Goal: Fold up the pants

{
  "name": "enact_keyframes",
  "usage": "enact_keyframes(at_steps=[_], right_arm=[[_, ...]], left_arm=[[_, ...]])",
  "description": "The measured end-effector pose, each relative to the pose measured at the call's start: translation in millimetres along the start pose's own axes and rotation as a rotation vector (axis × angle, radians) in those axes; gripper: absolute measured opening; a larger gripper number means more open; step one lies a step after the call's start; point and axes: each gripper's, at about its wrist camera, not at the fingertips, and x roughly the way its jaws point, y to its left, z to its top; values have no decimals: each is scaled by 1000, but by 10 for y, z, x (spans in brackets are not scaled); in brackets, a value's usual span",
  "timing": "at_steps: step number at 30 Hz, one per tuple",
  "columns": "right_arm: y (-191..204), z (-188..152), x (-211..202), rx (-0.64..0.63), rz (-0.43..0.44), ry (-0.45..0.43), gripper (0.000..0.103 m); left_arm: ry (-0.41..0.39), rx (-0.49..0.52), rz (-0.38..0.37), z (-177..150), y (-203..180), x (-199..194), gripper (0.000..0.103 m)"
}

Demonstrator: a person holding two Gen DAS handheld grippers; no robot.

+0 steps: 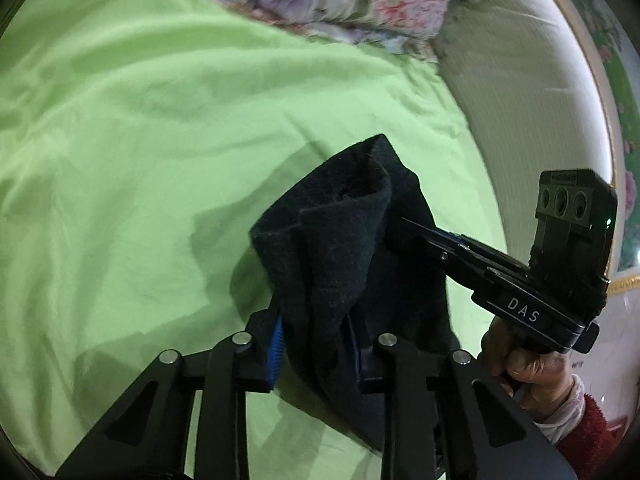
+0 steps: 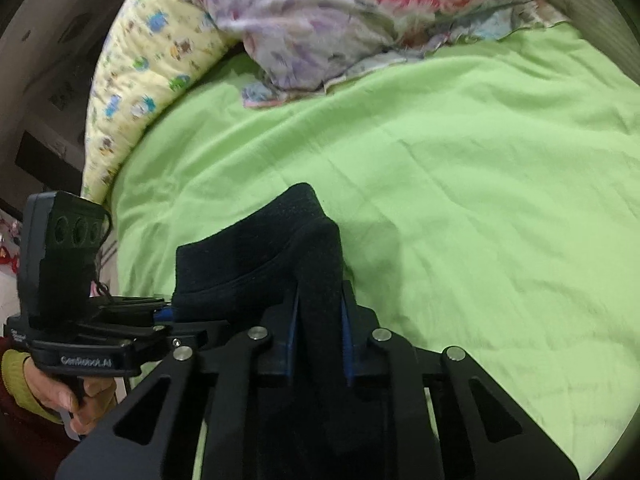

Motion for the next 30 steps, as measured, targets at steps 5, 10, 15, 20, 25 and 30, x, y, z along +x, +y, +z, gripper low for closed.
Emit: enact_keyframes(at_steps=[5,10,15,20,25,30], right_arm=[[-20,-121,-455,45,18,-106,19],[-39,-341,-914,99,33,-204,18],[-115,-667,-1315,165,38,-294,18],[-176,-1061,-1645,230,29,-386,17],[-269,-1538,-1920,325,26,-472,17],[-330,-2029,-2126,406,12,-539,17]], left_arm=[[-30,62,-39,-4,-305,-157,22],[-26,152,-99,-55,-751,-274,21],[-6,243,-152,-193,-1141,-347,20],[41,375,-205,-550,-1545,-424,20],[99,471,-249,-847,-1899,-368,20],[167,556,-279,-1171,-2221,-258,20]])
